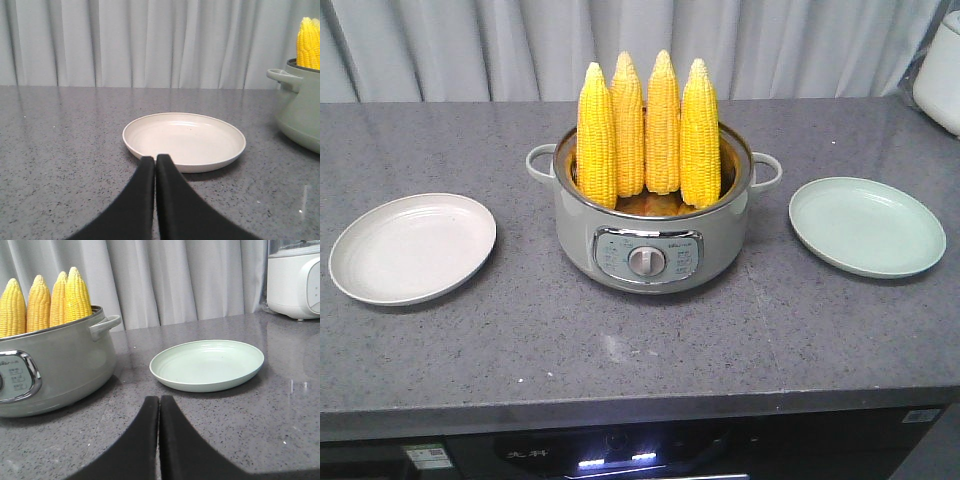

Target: Distribute corn equally

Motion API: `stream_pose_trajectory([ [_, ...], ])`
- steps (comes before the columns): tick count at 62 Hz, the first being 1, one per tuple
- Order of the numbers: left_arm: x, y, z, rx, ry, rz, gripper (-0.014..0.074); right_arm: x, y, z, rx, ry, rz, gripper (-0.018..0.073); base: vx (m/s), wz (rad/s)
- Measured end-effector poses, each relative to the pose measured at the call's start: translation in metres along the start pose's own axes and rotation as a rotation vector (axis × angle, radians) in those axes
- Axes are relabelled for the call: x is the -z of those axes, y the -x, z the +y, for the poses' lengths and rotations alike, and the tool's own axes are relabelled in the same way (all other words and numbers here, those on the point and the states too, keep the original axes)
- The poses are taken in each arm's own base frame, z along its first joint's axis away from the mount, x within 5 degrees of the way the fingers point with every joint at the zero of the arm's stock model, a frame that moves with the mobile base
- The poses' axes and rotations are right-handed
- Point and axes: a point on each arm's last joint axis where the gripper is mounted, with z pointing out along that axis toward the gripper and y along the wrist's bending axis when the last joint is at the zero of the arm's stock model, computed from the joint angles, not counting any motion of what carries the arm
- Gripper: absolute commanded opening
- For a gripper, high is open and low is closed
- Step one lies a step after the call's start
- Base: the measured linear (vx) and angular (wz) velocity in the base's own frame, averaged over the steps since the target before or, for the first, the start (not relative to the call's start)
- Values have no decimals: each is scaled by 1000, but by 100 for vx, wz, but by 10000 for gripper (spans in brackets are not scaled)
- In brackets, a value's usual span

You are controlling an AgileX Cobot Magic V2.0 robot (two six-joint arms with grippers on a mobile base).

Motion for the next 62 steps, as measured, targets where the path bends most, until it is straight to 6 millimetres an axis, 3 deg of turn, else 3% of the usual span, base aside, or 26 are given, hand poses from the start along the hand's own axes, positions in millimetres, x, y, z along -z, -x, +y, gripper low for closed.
stream_pose_trajectory([
  [62, 0, 0, 0, 0, 0, 0, -6, 0, 0, 0, 0, 0, 0, -1, 4, -1],
])
